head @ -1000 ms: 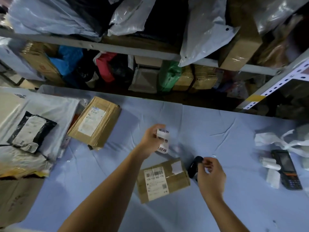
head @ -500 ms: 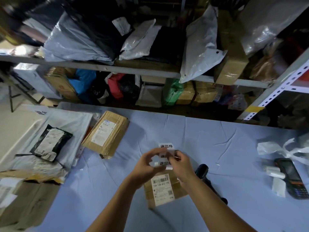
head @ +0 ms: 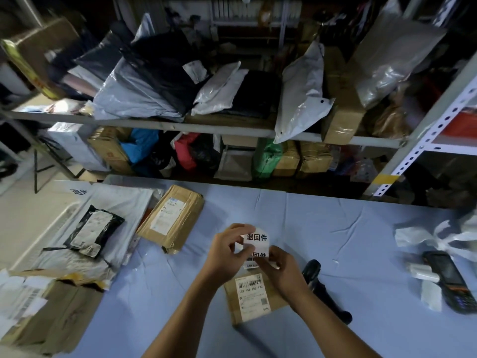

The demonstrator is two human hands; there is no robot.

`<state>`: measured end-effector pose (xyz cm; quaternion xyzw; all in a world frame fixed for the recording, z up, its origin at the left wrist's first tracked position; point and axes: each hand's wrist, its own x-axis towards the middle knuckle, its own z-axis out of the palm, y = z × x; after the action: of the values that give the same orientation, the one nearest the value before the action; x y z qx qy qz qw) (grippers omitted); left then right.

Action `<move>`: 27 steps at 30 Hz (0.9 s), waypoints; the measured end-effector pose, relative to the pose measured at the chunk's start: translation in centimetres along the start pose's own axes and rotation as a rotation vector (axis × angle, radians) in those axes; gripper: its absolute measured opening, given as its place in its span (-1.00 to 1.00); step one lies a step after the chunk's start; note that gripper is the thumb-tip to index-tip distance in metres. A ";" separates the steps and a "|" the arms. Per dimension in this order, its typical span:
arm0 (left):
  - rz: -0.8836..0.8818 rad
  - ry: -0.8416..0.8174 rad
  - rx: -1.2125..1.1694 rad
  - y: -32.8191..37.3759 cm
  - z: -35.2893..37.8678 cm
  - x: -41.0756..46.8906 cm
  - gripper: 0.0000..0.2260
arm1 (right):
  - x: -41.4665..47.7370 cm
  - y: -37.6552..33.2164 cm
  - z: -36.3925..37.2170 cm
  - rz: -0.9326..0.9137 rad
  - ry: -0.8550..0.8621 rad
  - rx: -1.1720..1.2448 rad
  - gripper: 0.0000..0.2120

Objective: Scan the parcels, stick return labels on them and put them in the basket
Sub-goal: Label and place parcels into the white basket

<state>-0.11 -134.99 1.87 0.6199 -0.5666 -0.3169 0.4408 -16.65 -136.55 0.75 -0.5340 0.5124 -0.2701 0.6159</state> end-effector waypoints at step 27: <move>0.357 -0.080 0.602 0.6 -0.2 -2.0 -0.82 | -1.5 -1.0 -1.5 -0.135 -0.080 -0.009 -0.85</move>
<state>-0.54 -132.96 2.30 0.6004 -0.7509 -0.0777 0.2638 -18.29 -136.12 2.36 -0.5805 0.4511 -0.2873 0.6140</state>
